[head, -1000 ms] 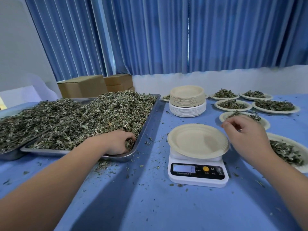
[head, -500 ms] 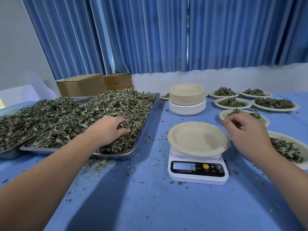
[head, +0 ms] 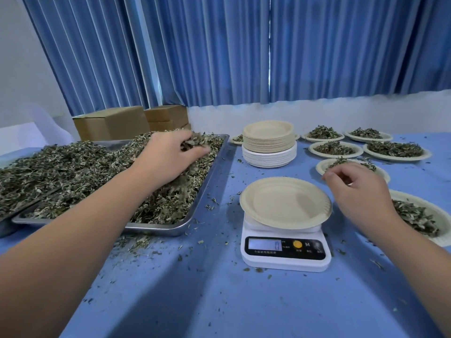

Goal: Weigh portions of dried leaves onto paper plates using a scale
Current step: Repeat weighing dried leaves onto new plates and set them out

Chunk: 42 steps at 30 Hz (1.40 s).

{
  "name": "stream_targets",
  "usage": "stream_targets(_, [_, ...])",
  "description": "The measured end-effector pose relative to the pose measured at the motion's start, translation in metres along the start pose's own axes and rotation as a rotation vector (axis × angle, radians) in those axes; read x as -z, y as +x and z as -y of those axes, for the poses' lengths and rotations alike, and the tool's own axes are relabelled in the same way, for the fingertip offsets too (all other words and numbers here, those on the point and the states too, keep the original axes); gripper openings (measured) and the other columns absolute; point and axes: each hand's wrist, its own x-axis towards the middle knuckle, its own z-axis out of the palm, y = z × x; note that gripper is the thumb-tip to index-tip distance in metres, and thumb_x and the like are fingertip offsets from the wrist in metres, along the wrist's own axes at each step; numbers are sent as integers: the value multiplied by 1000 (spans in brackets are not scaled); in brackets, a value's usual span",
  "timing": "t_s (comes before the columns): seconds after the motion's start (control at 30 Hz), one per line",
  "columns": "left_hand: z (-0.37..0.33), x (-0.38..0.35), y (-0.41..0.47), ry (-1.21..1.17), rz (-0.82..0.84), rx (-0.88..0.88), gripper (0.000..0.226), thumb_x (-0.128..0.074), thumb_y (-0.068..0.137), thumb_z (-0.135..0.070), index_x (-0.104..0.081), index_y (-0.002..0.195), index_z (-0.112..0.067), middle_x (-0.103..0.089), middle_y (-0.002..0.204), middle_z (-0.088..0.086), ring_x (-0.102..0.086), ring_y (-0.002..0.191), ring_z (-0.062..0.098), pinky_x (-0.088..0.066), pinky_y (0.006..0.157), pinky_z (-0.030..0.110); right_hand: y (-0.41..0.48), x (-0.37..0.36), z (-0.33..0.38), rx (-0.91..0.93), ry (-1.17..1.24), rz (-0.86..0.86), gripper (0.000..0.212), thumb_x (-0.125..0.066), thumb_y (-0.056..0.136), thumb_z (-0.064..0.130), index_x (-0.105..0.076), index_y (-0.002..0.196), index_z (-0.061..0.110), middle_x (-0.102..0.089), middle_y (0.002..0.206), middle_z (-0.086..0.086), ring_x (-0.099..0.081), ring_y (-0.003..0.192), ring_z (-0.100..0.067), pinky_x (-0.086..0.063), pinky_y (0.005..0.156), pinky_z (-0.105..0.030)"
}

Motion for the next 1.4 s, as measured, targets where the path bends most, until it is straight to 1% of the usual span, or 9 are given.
stream_targets(0.13, [-49, -11, 15, -101, -36, -123, 44, -61, 84, -57, -60, 82, -14, -62, 72, -1, -58, 64, 15, -46, 53, 28, 0, 1, 0, 13, 20, -12, 24, -57, 90, 15, -60, 67, 21, -59, 77, 9, -51, 75, 6, -33, 63, -10])
stream_targets(0.27, [-91, -33, 29, -156, -38, -236, 40, -62, 86, -55, -57, 79, -16, -58, 71, -3, -49, 61, 5, -37, 53, 13, 1, 2, -1, 25, 8, -35, 22, -57, 90, 16, -61, 68, 17, -59, 76, 9, -52, 79, 4, -35, 64, -10])
stream_targets(0.47, [-122, -76, 27, 32, 215, -386, 45, -57, 91, -54, -61, 108, -12, -62, 95, 3, -57, 91, 24, -45, 71, 33, 4, 5, -4, 21, 19, -66, 22, -57, 90, 16, -62, 69, 22, -59, 78, 14, -51, 78, 10, -34, 65, -3])
stream_targets(0.6, [-118, -91, 18, 129, 415, -406, 55, -48, 88, -66, -51, 129, -29, -60, 119, -3, -54, 107, 18, -49, 87, 39, 7, 4, -7, 36, 17, -69, 20, -58, 90, 18, -62, 70, 19, -58, 77, 9, -51, 75, 1, -33, 65, -15])
stream_targets(0.83, [-100, -72, 13, 58, 328, -416, 56, -35, 94, -63, -48, 136, -29, -56, 127, -6, -49, 96, 7, -40, 85, 30, 6, 2, -8, 61, -9, -35, 22, -57, 90, 18, -61, 68, 23, -59, 77, 9, -52, 76, 0, -33, 65, -14])
stream_targets(0.93, [-78, -57, 11, 68, 263, -356, 51, -33, 96, -59, -53, 128, -26, -56, 117, -4, -48, 95, 8, -43, 87, 31, 5, 2, -8, 59, 2, -33, 25, -57, 89, 17, -59, 66, 26, -60, 77, 9, -53, 77, 1, -34, 65, -13])
stream_targets(1.07, [-31, -48, -1, 198, 295, -87, 44, -35, 97, -56, -58, 120, -26, -53, 113, 2, -54, 104, 21, -46, 94, 41, 4, 1, -7, 67, -4, -35, 24, -57, 88, 17, -59, 66, 25, -61, 79, 11, -53, 83, 3, -34, 67, -6])
stream_targets(1.23, [19, -48, -22, 253, 321, 96, 41, -36, 98, -54, -61, 111, -24, -52, 110, 3, -55, 95, 21, -50, 87, 40, 2, -1, -5, 68, -6, -13, 25, -56, 89, 17, -59, 67, 25, -60, 80, 10, -53, 82, -6, -37, 71, -23])
stream_targets(1.4, [44, -47, -35, 279, 396, 178, 51, -30, 98, -57, -59, 123, -23, -53, 116, 8, -56, 101, 25, -47, 91, 41, 1, 0, -4, 61, 1, -3, 23, -56, 90, 17, -60, 68, 23, -59, 80, 12, -53, 82, -2, -36, 70, -20])
